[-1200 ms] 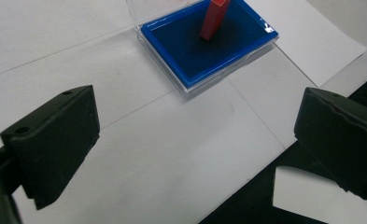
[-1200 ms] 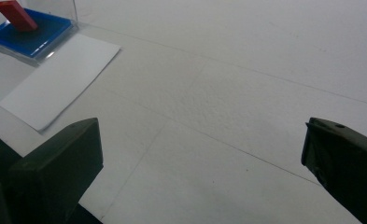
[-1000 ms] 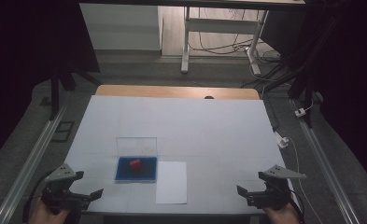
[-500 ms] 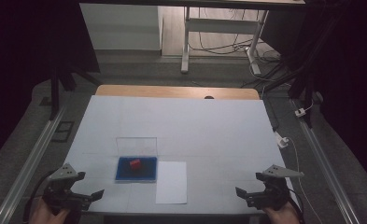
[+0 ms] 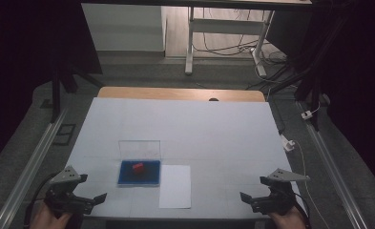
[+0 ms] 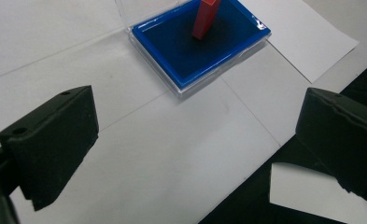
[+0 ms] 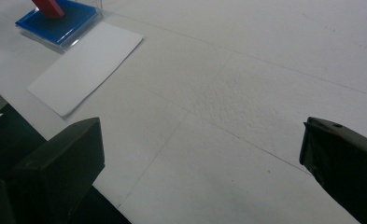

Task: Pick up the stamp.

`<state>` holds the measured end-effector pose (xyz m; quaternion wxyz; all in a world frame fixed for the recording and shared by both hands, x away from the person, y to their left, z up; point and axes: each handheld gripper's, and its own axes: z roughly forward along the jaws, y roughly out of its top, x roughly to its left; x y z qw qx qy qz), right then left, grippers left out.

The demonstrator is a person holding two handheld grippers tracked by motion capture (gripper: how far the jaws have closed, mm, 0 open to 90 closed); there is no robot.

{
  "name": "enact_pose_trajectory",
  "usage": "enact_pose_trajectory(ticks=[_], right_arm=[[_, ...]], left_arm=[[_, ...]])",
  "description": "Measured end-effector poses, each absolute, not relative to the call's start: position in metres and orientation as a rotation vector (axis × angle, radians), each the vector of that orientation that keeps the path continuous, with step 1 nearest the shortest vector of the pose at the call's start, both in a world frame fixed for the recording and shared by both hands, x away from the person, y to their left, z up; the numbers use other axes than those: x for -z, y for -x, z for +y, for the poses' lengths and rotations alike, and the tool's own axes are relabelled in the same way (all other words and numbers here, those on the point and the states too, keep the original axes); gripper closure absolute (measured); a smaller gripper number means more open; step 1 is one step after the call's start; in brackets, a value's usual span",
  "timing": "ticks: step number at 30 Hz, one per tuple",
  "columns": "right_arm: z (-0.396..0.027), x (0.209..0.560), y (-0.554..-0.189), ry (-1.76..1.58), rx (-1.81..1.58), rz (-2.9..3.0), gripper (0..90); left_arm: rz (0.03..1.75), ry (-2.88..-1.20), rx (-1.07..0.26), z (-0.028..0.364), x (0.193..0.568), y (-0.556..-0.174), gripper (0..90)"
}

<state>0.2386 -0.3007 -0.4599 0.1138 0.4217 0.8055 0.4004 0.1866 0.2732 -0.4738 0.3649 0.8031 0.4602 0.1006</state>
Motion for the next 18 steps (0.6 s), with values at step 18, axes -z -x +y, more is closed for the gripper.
enact_pose_trajectory(ticks=[18], right_arm=[[-0.301,0.46,-0.239,-1.235,-1.188,2.365,0.1]], left_arm=[[1.046,-2.082,-0.24,0.26,0.472,-0.2,0.0]])
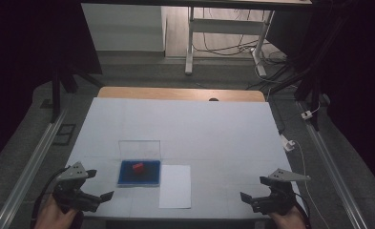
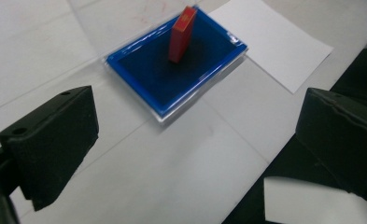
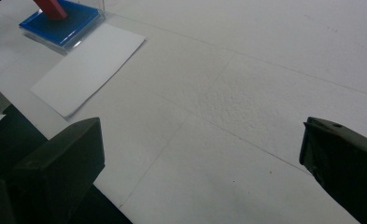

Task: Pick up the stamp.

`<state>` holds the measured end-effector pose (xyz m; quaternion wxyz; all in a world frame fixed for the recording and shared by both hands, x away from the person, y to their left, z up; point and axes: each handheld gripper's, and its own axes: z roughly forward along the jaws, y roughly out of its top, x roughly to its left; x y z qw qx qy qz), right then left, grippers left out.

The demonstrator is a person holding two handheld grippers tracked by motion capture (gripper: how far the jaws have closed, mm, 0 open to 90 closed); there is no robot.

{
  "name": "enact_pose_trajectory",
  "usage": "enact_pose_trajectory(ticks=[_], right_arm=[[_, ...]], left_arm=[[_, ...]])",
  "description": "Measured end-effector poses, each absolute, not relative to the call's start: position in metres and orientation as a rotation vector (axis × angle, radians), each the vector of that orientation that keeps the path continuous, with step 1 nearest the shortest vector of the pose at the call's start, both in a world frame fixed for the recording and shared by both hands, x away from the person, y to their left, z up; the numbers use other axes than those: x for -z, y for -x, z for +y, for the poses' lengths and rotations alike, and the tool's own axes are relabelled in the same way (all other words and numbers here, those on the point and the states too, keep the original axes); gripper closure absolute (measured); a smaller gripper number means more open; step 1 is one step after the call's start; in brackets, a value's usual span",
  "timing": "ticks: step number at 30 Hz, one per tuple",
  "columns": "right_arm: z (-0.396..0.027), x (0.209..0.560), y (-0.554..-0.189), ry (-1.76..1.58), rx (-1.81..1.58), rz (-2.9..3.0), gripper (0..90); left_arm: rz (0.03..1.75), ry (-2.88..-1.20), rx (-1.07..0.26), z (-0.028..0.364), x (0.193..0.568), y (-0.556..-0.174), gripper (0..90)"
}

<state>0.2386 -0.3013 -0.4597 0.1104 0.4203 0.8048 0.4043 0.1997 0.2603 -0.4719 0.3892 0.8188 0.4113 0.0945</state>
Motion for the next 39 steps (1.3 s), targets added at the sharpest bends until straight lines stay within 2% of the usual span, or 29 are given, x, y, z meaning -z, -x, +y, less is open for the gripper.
enact_pose_trajectory(ticks=[6,22,31,39], right_arm=[[-0.301,0.46,-0.239,-1.233,-1.188,2.367,0.1],[-0.301,0.46,-0.239,-1.235,-1.191,2.372,0.9],[-0.301,0.46,-0.24,-1.24,-1.193,2.376,1.0],[-0.301,0.46,-0.24,-1.242,-1.191,2.382,1.0]], left_arm=[[0.988,-2.087,-0.209,0.252,0.472,-0.207,0.0],[0.916,-2.119,-0.247,0.232,0.474,-0.23,0.0],[0.924,-2.233,-0.266,0.213,0.477,-0.249,0.0],[0.886,-2.269,-0.26,0.204,0.479,-0.266,0.0]])
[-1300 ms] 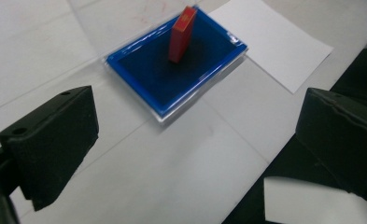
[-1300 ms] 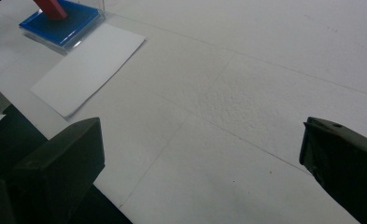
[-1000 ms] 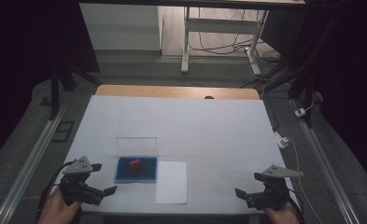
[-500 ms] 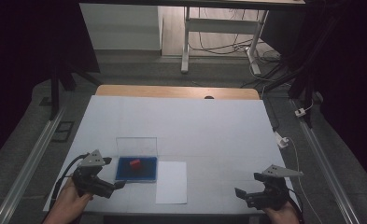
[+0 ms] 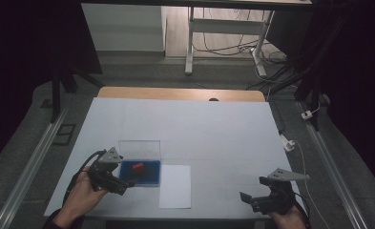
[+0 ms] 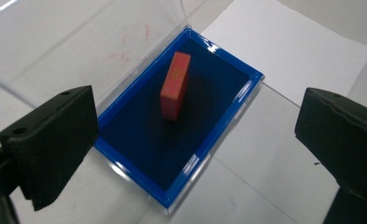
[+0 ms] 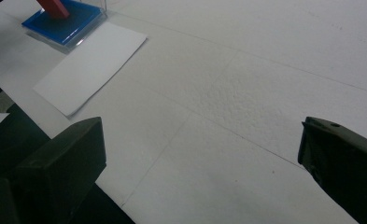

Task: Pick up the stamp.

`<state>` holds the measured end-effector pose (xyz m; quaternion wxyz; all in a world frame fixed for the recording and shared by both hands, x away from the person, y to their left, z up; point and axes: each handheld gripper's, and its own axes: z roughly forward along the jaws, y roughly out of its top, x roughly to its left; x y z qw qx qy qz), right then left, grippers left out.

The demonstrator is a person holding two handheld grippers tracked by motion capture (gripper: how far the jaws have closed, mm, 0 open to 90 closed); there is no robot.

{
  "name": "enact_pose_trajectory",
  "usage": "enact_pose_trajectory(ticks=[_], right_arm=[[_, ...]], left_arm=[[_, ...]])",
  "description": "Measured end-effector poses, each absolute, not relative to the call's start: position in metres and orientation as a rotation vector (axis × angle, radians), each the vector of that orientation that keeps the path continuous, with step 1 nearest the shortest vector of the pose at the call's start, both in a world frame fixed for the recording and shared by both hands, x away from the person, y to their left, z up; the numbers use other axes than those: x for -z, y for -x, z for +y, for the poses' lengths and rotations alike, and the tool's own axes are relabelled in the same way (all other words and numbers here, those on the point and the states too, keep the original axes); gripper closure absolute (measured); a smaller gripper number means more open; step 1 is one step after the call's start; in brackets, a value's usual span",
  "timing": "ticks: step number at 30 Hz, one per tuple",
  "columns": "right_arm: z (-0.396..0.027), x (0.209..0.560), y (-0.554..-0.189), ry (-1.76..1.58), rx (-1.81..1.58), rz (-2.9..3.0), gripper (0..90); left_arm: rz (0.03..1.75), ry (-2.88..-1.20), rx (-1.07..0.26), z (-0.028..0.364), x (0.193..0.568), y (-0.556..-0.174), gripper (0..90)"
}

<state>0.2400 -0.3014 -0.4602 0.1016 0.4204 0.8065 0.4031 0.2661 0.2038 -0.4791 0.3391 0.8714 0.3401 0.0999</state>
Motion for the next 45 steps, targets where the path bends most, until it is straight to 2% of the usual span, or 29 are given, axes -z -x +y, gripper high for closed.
enact_pose_trajectory(ticks=[10,14,15,18,19,20,23,24,26,39,41,45], right_arm=[[-0.301,0.461,-0.24,-1.245,-1.192,2.383,1.0],[-0.301,0.461,-0.24,-1.243,-1.189,2.383,1.0],[-0.301,0.461,-0.24,-1.243,-1.189,2.383,1.0],[-0.301,0.46,-0.24,-1.247,-1.189,2.385,1.0],[-0.301,0.46,-0.24,-1.247,-1.189,2.385,1.0],[-0.301,0.461,-0.24,-1.242,-1.189,2.384,1.0],[-0.301,0.461,-0.24,-1.24,-1.186,2.386,1.0],[-0.301,0.461,-0.24,-1.24,-1.186,2.386,1.0],[-0.301,0.461,-0.24,-1.241,-1.185,2.387,1.0],[-0.301,0.461,-0.24,-1.238,-1.185,2.388,1.0],[-0.301,0.461,-0.24,-1.237,-1.185,2.389,1.0],[-0.301,0.461,-0.24,-1.237,-1.184,2.389,1.0]], left_arm=[[0.816,-2.324,-0.193,0.192,0.487,-0.288,1.2],[0.785,-2.399,-0.221,0.186,0.49,-0.291,13.0],[0.775,-2.415,-0.222,0.185,0.49,-0.292,13.0],[0.769,-2.435,-0.224,0.184,0.491,-0.294,28.1],[0.765,-2.436,-0.219,0.184,0.491,-0.295,28.1],[0.766,-2.437,-0.221,0.184,0.492,-0.296,34.2],[0.761,-2.443,-0.231,0.184,0.492,-0.299,44.2],[0.763,-2.44,-0.232,0.184,0.492,-0.299,44.2],[0.767,-2.434,-0.226,0.185,0.491,-0.301,52.5],[0.76,-2.459,-0.196,0.186,0.492,-0.307,71.6],[0.754,-2.466,-0.189,0.186,0.492,-0.307,78.4],[0.757,-2.467,-0.191,0.186,0.492,-0.307,79.2]])
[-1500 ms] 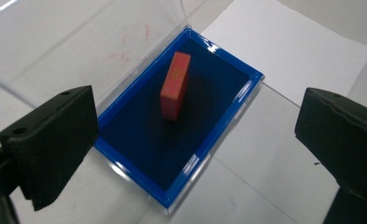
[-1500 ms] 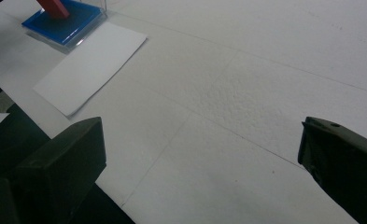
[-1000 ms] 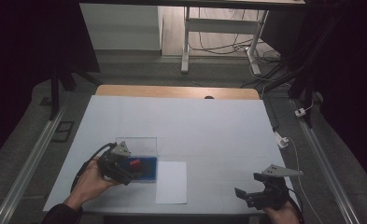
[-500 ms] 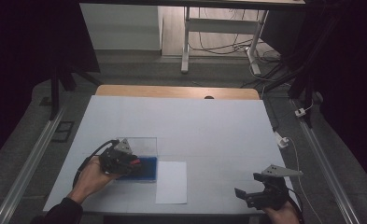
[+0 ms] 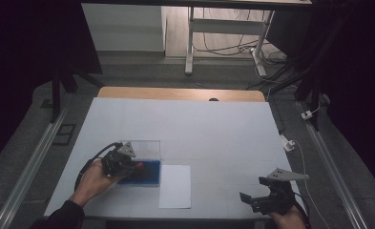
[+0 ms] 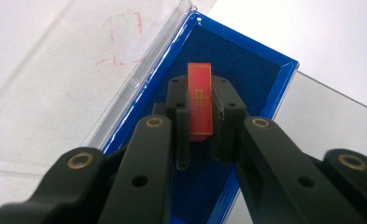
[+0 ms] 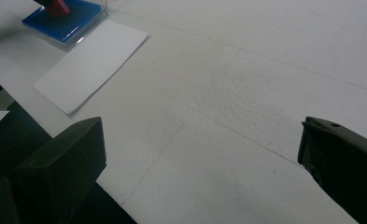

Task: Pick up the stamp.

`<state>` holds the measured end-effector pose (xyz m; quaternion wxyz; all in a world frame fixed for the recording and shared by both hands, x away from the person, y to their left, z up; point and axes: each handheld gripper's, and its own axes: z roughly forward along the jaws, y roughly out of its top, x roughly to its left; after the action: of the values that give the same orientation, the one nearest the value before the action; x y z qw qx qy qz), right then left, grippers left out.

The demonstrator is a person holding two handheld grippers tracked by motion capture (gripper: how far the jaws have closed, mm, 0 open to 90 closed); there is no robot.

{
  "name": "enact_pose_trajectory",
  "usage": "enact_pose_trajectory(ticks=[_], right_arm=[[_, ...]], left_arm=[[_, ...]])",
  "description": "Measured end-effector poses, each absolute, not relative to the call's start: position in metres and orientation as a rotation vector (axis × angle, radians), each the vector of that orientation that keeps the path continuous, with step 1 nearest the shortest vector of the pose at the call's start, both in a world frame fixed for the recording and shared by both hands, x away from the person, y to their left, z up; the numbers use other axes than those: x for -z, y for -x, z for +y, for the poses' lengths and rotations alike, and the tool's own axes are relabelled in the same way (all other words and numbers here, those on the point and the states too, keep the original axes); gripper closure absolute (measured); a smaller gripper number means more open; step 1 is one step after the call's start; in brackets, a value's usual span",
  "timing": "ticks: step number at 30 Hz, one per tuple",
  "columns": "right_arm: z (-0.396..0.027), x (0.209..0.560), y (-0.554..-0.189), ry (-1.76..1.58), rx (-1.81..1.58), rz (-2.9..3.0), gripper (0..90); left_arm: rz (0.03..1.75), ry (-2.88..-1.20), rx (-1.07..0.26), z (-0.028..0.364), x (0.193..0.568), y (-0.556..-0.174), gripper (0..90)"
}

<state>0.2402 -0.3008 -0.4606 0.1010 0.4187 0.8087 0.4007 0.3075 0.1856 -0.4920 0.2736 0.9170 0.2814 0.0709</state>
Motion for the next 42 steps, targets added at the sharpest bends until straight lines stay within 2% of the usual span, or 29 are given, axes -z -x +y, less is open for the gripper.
enact_pose_trajectory(ticks=[19,42], right_arm=[[-0.3,0.461,-0.24,-1.23,-1.183,2.396,1.0],[-0.299,0.461,-0.24,-1.206,-1.179,2.409,1.0]], left_arm=[[0.818,-2.391,-0.154,0.19,0.48,-0.303,79.6],[0.826,-2.293,-0.231,0.188,0.456,-0.274,79.5]])
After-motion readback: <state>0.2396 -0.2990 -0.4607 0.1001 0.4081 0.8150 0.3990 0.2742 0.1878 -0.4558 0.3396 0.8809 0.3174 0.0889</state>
